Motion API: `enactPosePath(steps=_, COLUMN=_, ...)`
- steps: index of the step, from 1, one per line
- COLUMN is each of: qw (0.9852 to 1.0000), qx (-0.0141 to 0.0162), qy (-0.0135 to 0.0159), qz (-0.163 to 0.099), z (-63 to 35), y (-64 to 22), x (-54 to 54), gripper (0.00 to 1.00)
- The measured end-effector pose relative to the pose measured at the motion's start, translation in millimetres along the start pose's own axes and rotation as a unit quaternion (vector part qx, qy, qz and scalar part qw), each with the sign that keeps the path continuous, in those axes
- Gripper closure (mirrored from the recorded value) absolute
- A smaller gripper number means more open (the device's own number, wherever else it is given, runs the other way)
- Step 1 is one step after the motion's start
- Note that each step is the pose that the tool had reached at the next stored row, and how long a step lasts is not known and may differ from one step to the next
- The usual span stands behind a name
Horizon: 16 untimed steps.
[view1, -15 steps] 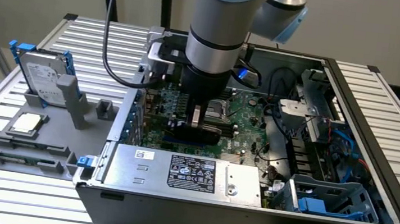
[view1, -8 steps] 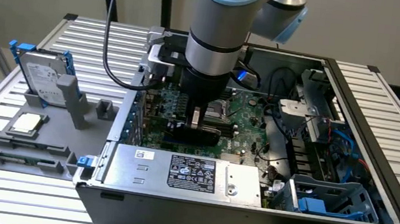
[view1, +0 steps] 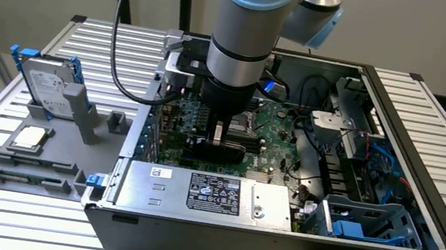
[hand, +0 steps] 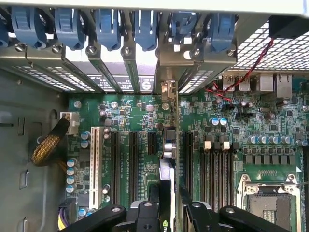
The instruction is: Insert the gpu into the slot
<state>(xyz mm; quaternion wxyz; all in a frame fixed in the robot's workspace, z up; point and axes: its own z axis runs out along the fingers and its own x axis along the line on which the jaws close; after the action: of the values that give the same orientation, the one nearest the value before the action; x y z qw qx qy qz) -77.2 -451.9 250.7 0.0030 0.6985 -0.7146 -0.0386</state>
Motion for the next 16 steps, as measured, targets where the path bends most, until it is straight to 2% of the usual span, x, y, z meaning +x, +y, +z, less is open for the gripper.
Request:
enactPosePath(steps=3, qw=1.0000, qx=-0.0012, qy=0.0003, qz=-0.001, z=0.6, y=-0.1, x=0.1, gripper=0.74)
enactPosePath(steps=4, qw=1.0000, qx=-0.0013, qy=-0.0005, qz=-0.001, z=1.2, y=0.0, x=0.0, gripper=0.74)
enactPosePath(steps=5, qw=1.0000, qx=-0.0014, qy=-0.0003, qz=-0.001, z=1.2, y=0.0, x=0.0, gripper=0.73)
enactPosePath(steps=6, qw=1.0000, qx=-0.0019, qy=-0.0002, qz=-0.001, z=1.0, y=0.0, x=0.0, gripper=0.66)
enactPosePath(steps=8, qw=1.0000, qx=-0.0030, qy=0.0000, qz=-0.001, z=-1.2, y=0.1, x=-0.2, gripper=0.66)
enactPosePath(steps=10, qw=1.0000, qx=-0.0036, qy=0.0000, qz=-0.001, z=-6.4, y=0.4, x=-0.6, gripper=0.66)
enactPosePath(steps=16, qw=1.0000, qx=-0.0045, qy=0.0001, qz=-0.001, z=-32.5, y=1.8, x=-2.5, gripper=0.66)
